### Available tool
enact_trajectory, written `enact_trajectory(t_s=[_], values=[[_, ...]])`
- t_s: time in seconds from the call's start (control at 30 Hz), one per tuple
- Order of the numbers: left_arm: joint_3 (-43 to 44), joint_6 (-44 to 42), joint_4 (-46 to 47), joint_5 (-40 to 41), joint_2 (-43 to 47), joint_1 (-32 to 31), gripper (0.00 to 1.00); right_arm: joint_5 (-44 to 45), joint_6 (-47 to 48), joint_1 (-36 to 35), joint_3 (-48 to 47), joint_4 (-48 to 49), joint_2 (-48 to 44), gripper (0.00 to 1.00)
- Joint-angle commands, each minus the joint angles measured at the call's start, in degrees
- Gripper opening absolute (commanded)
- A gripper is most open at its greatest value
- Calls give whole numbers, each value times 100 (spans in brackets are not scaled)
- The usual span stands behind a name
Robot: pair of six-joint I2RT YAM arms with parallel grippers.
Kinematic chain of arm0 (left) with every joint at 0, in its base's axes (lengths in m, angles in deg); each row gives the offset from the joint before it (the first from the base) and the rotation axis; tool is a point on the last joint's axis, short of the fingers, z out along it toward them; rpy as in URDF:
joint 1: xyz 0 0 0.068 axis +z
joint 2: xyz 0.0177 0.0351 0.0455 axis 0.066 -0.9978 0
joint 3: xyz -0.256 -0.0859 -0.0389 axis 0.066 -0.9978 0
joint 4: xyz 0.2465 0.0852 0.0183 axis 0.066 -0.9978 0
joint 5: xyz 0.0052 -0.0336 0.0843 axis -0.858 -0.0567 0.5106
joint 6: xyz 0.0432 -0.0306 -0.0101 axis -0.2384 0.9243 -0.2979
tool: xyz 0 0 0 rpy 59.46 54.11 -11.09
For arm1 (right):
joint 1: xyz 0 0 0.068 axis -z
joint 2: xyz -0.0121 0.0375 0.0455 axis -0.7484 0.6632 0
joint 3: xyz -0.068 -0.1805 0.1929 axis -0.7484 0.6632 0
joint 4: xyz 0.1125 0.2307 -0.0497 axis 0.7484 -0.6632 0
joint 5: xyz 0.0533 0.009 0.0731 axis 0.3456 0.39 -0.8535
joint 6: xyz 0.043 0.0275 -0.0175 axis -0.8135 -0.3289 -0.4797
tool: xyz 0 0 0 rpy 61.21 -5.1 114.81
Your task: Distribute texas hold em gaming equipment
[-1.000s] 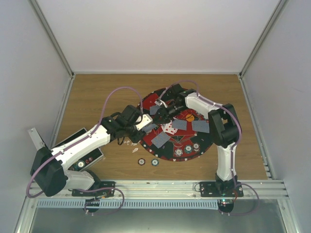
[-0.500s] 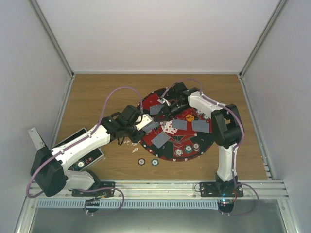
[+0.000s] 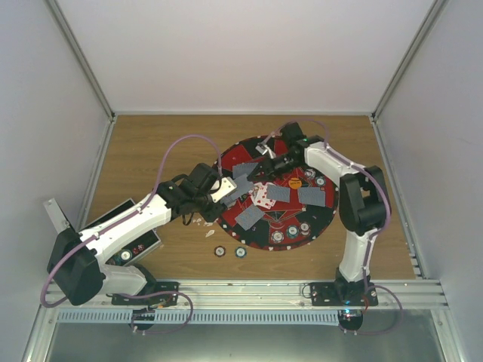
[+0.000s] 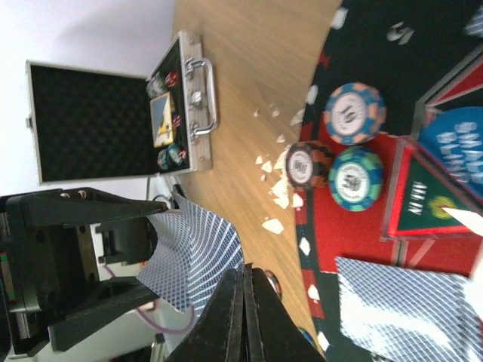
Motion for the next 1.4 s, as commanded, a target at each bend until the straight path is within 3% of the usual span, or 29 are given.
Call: enact_trajectory(t_s=[0.0,0.23,0.37,0.77,1.1,1.37], values=[[-22,39,248,32,189,-37,54,594,-842,589,479,924,-728,1],[-4,53,283,36,162,-38,54,1678,-2194,1776,2234,2338,-1704,0],[-12,75,281,38,170,-36,54,2100,-2989,2032,2911,3138,-2057,1],[-12,47,303,27,151,-36,54,2978,-4135,1974,3414,4354,-1871,1],[-29,70,304,52,156,-36,54,4078,-4886,1411,3619,4658,-1855,0],[-72,99,328,40,173,-37,54,4358,-5284,1026,3624,4503,-1650,1]])
